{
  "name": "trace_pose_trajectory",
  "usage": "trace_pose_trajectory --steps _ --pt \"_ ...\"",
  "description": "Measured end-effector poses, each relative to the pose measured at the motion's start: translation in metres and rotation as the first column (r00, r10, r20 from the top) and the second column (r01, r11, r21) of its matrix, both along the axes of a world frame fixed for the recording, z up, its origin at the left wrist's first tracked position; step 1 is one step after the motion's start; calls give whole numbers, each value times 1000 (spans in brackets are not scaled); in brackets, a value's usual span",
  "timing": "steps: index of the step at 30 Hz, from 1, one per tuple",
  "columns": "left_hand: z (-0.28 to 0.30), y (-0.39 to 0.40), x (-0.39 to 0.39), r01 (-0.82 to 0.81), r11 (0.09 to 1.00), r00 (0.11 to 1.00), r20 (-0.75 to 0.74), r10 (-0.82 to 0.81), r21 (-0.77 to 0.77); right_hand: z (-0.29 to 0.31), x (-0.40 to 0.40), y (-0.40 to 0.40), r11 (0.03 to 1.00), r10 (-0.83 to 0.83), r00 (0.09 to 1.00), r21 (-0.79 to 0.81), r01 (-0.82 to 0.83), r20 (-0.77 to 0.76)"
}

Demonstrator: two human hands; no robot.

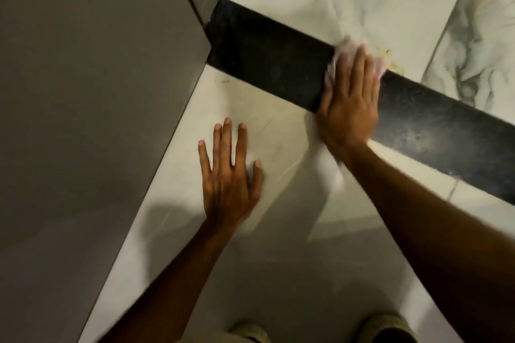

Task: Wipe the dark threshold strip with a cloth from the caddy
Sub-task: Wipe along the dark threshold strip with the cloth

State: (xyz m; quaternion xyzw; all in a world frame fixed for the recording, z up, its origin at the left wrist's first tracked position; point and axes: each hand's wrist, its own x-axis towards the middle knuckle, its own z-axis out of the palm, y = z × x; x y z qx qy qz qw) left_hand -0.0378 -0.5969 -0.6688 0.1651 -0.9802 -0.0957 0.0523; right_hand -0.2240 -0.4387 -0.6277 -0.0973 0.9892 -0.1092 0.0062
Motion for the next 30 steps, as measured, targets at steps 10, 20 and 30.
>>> trace_pose_trajectory --steps 10,20,30 --pt "-1 1 0 -124 992 992 8 123 34 6 3 -95 769 638 762 -40 -638 113" --pt "-13 -1 -2 -35 999 999 -41 35 1 0 -78 -148 882 471 879 -29 -470 68" --pt "0 0 -1 -25 1000 1000 19 25 8 5 1 -7 933 360 933 -15 -360 -22"
